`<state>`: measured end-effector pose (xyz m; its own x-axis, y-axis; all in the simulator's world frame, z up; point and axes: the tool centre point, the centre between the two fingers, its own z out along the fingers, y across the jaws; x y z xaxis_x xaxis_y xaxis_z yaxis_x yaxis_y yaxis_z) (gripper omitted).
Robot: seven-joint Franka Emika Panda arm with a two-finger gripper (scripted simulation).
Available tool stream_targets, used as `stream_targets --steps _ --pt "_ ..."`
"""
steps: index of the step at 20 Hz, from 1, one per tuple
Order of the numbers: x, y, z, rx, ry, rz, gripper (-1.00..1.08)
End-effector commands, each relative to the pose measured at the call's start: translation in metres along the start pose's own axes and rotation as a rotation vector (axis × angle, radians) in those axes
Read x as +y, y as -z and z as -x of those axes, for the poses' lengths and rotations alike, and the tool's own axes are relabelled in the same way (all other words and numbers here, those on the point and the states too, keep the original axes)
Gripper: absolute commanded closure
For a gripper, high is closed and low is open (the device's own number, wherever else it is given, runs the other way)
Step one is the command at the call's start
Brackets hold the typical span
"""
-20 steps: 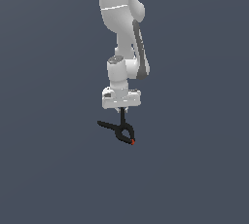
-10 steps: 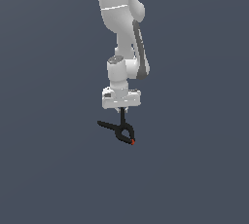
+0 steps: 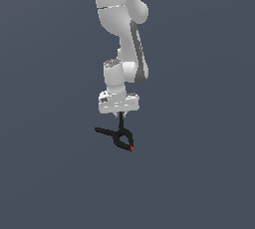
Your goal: Pick up the object and move it to a goal position.
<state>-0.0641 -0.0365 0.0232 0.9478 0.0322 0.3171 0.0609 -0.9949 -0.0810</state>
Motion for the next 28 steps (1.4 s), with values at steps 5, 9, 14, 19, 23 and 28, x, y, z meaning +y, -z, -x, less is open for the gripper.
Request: stream_targets --steps 5,9,14,19,23,28 --pt "0.046 0.002 -0.027 0.003 -0.002 0.004 1.08" --pt "0.079 0.002 -0.048 0.003 -0.002 0.004 1.08" --pt "0.117 0.002 -0.071 0.003 -0.002 0.004 1.08" --pt "0.14 0.002 -0.087 0.003 -0.003 0.003 1.08" --pt "0.152 0.001 -0.095 0.004 -0.003 0.003 1.08" --pt "0.158 0.001 -0.1 0.004 -0.003 0.002 1.08"
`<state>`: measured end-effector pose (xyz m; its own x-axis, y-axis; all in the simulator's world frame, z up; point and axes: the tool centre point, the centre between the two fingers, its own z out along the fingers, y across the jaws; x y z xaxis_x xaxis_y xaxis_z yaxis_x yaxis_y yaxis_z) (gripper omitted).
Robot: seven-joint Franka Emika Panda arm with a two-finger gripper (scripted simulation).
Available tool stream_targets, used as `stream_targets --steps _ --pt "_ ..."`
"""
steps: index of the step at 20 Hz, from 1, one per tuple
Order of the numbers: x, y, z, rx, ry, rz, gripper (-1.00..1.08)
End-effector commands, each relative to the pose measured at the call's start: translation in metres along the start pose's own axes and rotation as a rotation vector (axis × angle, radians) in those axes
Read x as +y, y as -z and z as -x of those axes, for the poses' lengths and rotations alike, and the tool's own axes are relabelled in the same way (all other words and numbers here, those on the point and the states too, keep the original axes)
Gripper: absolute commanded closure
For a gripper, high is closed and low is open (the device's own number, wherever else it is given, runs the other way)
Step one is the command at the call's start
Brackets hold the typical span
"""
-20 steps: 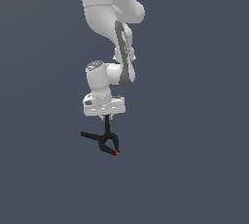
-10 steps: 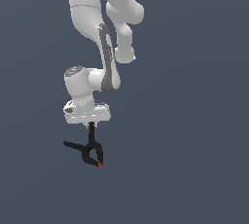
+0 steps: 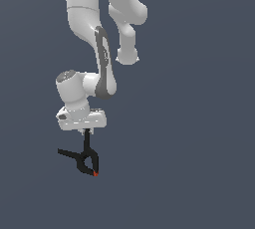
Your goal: Pick up the object and move it to a goal position.
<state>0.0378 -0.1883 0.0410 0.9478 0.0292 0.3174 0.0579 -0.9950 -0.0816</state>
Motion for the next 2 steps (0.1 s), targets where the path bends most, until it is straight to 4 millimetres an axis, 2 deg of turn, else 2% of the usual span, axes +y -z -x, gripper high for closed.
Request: stream_targets --steps 1,2 --pt "0.0029 0.0012 -0.0032 0.003 0.0 0.002 1.08" --pt "0.003 0.0012 -0.0034 0.003 0.0 0.002 1.08"
